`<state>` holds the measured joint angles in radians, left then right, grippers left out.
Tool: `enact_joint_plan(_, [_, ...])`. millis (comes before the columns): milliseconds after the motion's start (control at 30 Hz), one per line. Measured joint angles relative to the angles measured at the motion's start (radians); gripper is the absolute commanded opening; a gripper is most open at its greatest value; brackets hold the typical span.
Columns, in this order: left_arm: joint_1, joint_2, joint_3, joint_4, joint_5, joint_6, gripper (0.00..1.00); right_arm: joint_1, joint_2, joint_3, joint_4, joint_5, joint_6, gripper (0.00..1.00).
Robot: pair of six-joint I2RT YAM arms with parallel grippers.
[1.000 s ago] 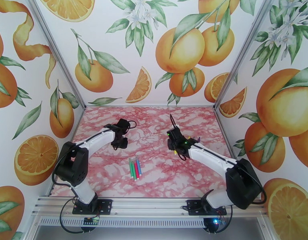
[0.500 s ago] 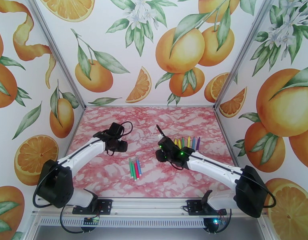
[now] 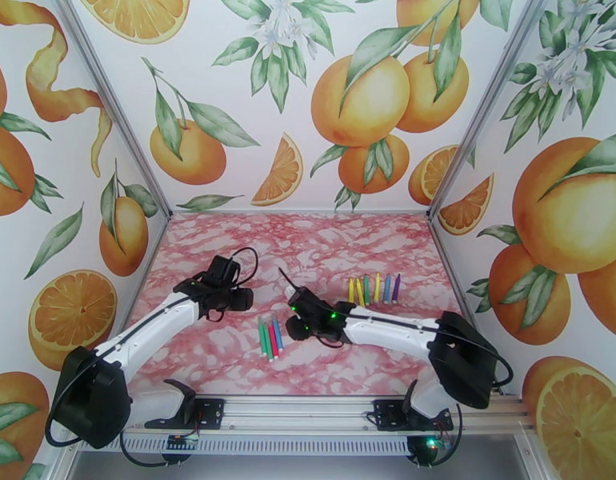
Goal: Open the pen caps
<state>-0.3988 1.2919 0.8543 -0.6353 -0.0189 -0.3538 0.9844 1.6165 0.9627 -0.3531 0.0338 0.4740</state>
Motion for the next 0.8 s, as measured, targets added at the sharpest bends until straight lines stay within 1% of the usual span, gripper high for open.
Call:
enact_joint_plan(333, [0.045, -0.051, -0.06, 0.009, 0.012, -0.006, 0.58, 0.055, 0.137, 0.078, 0.033, -0.008, 0.018, 0.38])
enact_joint_plan(800, [0.076, -0.078, -0.074, 0.012, 0.035, -0.006, 0.58, 0.076, 0.219, 0.122, 0.037, -0.006, 0.042, 0.36])
